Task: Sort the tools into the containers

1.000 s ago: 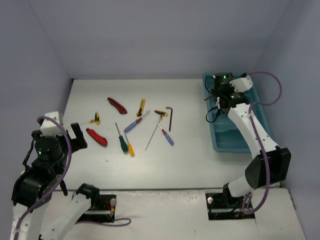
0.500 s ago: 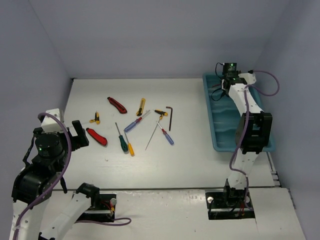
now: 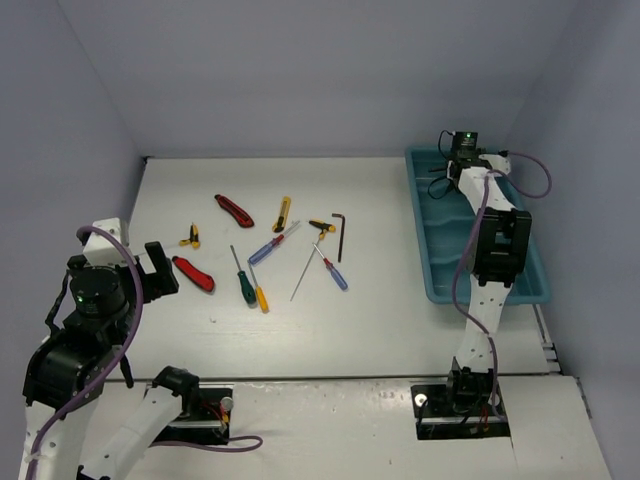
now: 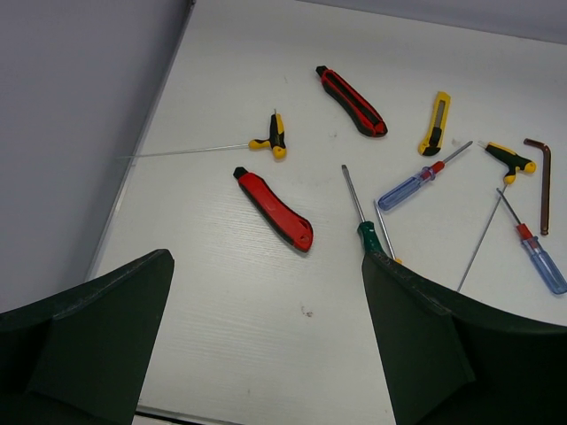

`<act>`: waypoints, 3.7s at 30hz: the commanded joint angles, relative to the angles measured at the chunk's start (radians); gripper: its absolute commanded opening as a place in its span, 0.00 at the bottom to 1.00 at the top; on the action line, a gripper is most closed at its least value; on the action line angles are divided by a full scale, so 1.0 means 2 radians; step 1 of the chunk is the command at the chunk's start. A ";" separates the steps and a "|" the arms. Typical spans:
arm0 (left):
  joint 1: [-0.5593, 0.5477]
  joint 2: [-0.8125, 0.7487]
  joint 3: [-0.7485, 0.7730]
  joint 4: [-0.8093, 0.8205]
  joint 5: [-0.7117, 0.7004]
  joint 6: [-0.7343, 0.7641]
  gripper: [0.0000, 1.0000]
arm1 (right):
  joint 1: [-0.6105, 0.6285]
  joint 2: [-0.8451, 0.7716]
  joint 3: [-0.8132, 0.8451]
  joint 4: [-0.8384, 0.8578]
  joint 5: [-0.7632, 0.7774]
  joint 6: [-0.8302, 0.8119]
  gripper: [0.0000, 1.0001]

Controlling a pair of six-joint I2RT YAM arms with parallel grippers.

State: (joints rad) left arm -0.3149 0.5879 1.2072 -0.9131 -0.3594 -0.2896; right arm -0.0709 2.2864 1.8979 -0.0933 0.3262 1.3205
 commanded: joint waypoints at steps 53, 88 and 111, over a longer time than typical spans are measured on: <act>-0.007 -0.011 -0.005 0.012 0.042 0.004 0.86 | 0.363 -0.073 -0.189 -0.080 0.050 -0.353 0.49; -0.009 0.047 0.014 0.016 0.019 0.005 0.86 | 0.129 -0.253 -0.129 -0.026 0.105 -0.175 0.00; -0.009 0.073 0.022 0.014 0.013 -0.005 0.86 | -0.002 0.021 0.079 0.019 -0.001 -0.020 0.13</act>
State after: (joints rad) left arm -0.3283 0.7178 1.2098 -0.9195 -0.3157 -0.2756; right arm -0.0388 2.3051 1.9453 -0.1277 0.3735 1.2253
